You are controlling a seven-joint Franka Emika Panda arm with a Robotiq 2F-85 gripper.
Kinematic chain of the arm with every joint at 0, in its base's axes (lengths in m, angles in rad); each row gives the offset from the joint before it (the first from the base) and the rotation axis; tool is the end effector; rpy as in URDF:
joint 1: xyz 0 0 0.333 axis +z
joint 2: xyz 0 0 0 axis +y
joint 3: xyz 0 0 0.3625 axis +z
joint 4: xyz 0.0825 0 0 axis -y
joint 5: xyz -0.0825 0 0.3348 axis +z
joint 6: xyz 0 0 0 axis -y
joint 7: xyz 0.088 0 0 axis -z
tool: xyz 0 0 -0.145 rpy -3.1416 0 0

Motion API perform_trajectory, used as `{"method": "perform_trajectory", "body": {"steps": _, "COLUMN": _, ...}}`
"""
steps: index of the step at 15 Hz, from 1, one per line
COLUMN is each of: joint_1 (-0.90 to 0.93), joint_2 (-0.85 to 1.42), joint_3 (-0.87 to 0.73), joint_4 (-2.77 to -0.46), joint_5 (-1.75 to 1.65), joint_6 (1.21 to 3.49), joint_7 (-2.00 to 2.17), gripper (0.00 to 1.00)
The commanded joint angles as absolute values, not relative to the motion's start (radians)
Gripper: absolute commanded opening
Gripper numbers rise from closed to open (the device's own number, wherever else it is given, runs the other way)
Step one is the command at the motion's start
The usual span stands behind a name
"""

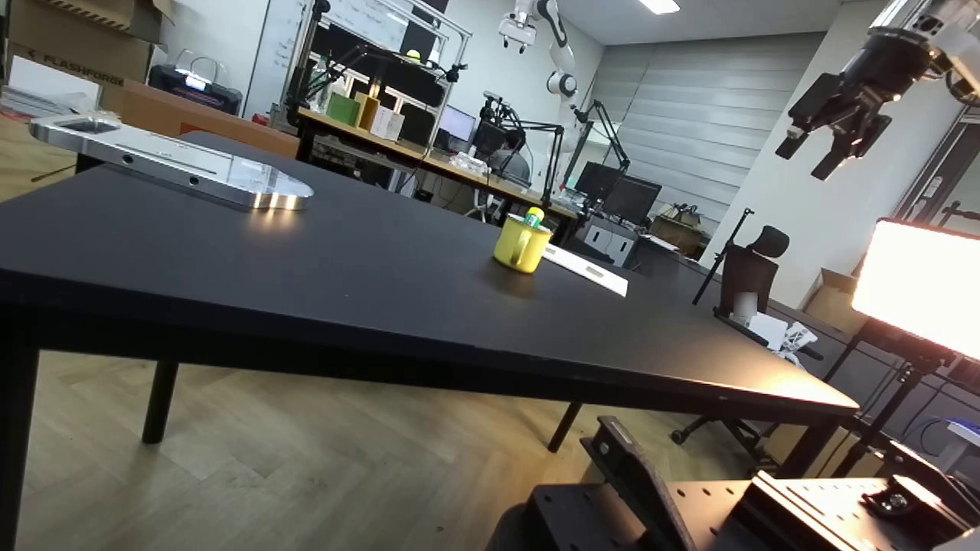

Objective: Remove the glue stick from the mug and put it on the table

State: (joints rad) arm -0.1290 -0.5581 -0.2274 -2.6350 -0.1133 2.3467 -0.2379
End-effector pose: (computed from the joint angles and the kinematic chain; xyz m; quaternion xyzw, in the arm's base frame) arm 0.3119 -0.1271 0.4725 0.9912 -0.0157 0.1291 0.0225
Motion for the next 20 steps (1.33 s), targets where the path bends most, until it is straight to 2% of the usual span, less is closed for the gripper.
{"method": "perform_trajectory", "body": {"steps": 1, "joint_1": -0.105, "joint_2": -0.344, "joint_3": -0.248, "joint_4": -2.495, "joint_5": -0.047, "joint_6": 2.479, "joint_7": -0.238, "gripper": 1.00}}
{"method": "perform_trajectory", "body": {"steps": 7, "joint_1": -0.051, "joint_2": -0.025, "joint_3": -0.218, "joint_4": -2.246, "joint_5": 0.175, "joint_6": 2.639, "joint_7": -0.235, "gripper": 1.00}}
{"method": "perform_trajectory", "body": {"steps": 11, "joint_1": -0.055, "joint_2": 0.144, "joint_3": -0.134, "joint_4": -2.074, "joint_5": 0.352, "joint_6": 2.648, "joint_7": -0.266, "gripper": 1.00}}
{"method": "perform_trajectory", "body": {"steps": 20, "joint_1": -0.069, "joint_2": 0.395, "joint_3": 0.032, "joint_4": -1.848, "joint_5": 0.332, "joint_6": 2.603, "joint_7": -0.201, "gripper": 1.00}}
